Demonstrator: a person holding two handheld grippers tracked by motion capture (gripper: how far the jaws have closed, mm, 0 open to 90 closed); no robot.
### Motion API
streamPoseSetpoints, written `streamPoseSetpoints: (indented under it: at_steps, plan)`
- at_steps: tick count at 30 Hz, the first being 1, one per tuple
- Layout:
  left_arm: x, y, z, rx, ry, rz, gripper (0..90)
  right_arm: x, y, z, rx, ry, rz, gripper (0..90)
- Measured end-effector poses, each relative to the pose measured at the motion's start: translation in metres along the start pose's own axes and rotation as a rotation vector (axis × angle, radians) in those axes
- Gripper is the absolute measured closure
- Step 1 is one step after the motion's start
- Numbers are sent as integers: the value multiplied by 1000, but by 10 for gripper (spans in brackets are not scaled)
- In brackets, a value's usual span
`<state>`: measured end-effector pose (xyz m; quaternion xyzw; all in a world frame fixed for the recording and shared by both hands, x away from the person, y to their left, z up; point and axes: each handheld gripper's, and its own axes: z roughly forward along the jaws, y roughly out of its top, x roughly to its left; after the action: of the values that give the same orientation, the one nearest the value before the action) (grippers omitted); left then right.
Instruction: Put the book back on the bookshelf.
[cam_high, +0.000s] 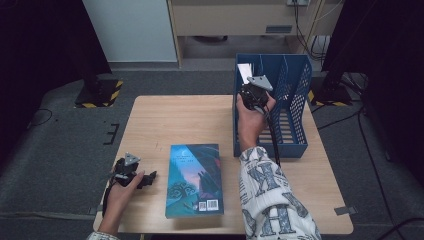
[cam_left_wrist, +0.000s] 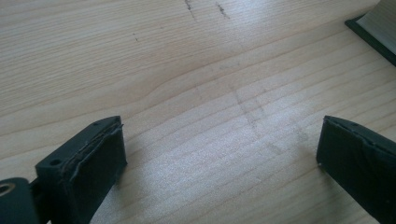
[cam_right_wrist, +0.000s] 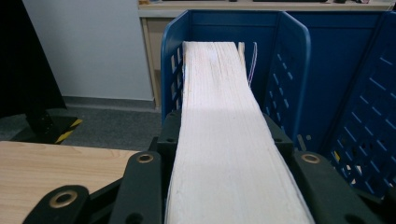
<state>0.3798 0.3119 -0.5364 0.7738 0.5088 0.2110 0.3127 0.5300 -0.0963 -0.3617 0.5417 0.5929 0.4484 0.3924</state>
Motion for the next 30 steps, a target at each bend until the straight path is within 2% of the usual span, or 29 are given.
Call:
streamPoseSetpoints:
  at_steps: [5, 10, 16, 21, 30]
  plan:
    - [0, 0, 0, -1, -1, -1, 6, 0, -1, 8, 1, -19, 19, 609]
    - [0, 0, 0, 0, -2, 1, 6, 1, -2, 14, 3, -39, 11, 608]
    - [0, 1, 1, 0, -1, 3, 7, 7, -6, 14, -2, -42, 13, 605]
    - [0, 1, 1, 0, -1, 2, 7, 9, -7, 13, -3, -45, -5, 595]
    - [0, 1, 1, -1, 0, 2, 7, 4, -5, 0, -6, 6, -35, 557]
